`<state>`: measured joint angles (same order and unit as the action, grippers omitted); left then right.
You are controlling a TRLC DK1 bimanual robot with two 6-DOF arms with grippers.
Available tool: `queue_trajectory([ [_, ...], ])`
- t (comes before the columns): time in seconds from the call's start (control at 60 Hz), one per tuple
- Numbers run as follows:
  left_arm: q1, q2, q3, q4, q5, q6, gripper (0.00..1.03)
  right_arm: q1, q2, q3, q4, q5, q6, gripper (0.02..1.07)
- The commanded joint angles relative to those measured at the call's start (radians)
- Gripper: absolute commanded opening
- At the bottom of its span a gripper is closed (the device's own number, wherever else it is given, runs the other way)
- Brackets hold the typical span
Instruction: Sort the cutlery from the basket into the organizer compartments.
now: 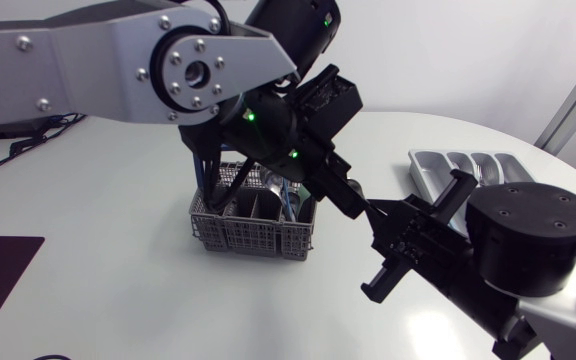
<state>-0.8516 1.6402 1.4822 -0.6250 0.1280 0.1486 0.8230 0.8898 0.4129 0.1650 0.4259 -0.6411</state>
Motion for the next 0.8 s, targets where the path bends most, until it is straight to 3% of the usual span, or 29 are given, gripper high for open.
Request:
queue_trajectory([
  [0.0, 0.006, 0.027, 0.027, -0.005, 0.018, -0.040, 0.06, 0.010, 0.012, -0.020, 0.016, 0.011, -0.023, 0.10],
  [0.333, 0.005, 0.017, 0.027, 0.022, 0.018, -0.064, 0.25, 0.013, -0.017, -0.023, -0.041, 0.005, -0.011, 0.09],
  [0.533, 0.034, -0.045, 0.024, 0.093, 0.013, -0.084, 0.53, 0.008, -0.095, -0.033, -0.127, -0.013, -0.006, 0.10],
  [0.617, 0.057, -0.068, 0.026, 0.114, 0.004, -0.057, 0.72, -0.008, -0.146, -0.040, -0.176, -0.036, -0.008, 0.10],
  [0.733, 0.097, -0.071, 0.026, 0.119, -0.011, 0.009, 0.80, -0.124, -0.224, -0.051, -0.252, -0.138, -0.012, 0.10],
  [0.783, 0.111, -0.071, 0.016, 0.116, -0.016, 0.055, 0.88, -0.173, -0.253, -0.054, -0.285, -0.184, -0.019, 0.10],
])
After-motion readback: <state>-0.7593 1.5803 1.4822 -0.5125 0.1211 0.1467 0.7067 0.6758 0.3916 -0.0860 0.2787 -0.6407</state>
